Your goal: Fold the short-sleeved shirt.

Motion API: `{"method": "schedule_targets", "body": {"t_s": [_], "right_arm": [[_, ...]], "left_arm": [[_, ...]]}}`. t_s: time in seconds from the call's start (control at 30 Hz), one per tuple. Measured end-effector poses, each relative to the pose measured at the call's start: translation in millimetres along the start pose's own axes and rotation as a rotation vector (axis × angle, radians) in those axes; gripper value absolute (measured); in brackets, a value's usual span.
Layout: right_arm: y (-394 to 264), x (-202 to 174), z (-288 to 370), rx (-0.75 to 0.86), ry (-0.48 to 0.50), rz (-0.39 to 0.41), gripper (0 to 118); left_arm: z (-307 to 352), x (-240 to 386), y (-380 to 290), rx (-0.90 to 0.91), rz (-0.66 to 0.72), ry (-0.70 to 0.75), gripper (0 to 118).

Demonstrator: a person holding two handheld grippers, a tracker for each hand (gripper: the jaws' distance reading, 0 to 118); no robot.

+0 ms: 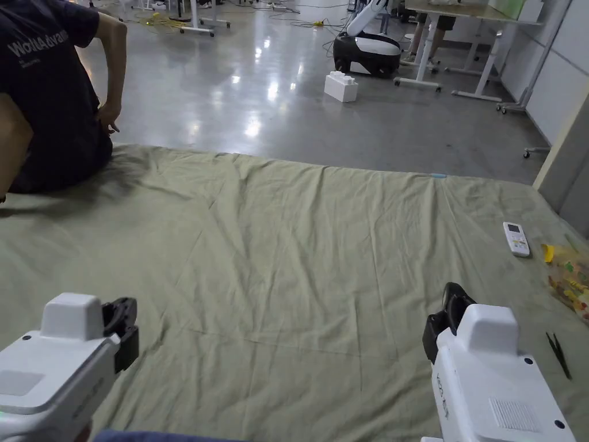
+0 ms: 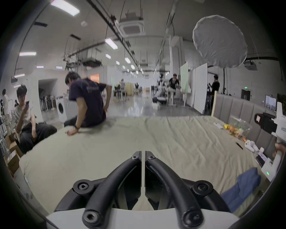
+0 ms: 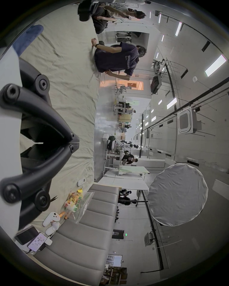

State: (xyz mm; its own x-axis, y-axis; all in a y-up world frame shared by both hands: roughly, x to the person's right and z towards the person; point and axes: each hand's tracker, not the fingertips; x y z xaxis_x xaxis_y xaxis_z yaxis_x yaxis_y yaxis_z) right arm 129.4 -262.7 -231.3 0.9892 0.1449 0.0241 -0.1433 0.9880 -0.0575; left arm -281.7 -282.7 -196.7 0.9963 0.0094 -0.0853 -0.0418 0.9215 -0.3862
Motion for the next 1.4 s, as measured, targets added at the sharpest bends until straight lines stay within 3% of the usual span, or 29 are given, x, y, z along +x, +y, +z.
{"method": "schedule_targets", "body": {"t_s": [0.2,0.23,0.3,0.33,0.37,0.43,0.7,0.83,0.93,1.0,1.27,1.3,1.4], "right_arm": [[-12.6,1.2,-2.0,-0.050,0.010,0.011,0],[-14.3,0.4,-1.9,-0.057,0.013,0.016,0],[-16.8,-1.1,-1.1,-0.066,0.017,0.023,0],[-17.8,-1.9,-0.1,-0.073,0.021,0.026,0],[-19.3,-2.3,1.3,-0.075,0.024,0.027,0],[-21.6,-3.3,2.1,-0.082,0.028,0.037,0],[-28.4,-5.1,7.8,-0.118,0.043,0.039,0],[-28.3,-5.7,8.0,-0.125,0.043,0.051,0],[-28.3,-8.4,4.1,-0.179,0.032,0.087,0],[-28.8,-5.6,10.1,-0.165,0.021,0.081,0],[-28.7,-12.3,6.5,-0.176,0.037,0.083,0],[-28.6,-14.0,5.1,-0.177,0.038,0.084,0],[-29.6,-14.6,7.3,-0.172,0.047,0.072,0]], "left_arm": [[-11.4,-71.0,-49.3,-0.270,0.140,-0.067,4],[-9.9,-77.0,-54.7,-0.311,0.139,-0.075,10],[-13.3,-92.5,-68.9,-0.364,0.150,-0.109,40],[-15.7,-102.3,-78.2,-0.396,0.178,-0.138,66],[-18.6,-111.4,-87.3,-0.430,0.207,-0.170,81],[-20.9,-124.7,-103.1,-0.417,0.254,-0.291,95],[-41.4,-150.0,-151.8,-0.515,0.524,-0.415,95],[-42.2,-152.1,-164.8,-0.486,0.671,-0.540,95],[-55.3,-158.8,-177.2,-0.565,0.812,-0.629,94],[-59.5,-152.5,-181.7,-0.588,0.816,-0.694,94],[-71.4,-125.5,-186.5,-0.561,0.770,-0.717,91],[-71.9,-125.4,-187.0,-0.562,0.764,-0.718,87],[-73.0,-122.8,-187.6,-0.587,0.714,-0.710,52]]}}
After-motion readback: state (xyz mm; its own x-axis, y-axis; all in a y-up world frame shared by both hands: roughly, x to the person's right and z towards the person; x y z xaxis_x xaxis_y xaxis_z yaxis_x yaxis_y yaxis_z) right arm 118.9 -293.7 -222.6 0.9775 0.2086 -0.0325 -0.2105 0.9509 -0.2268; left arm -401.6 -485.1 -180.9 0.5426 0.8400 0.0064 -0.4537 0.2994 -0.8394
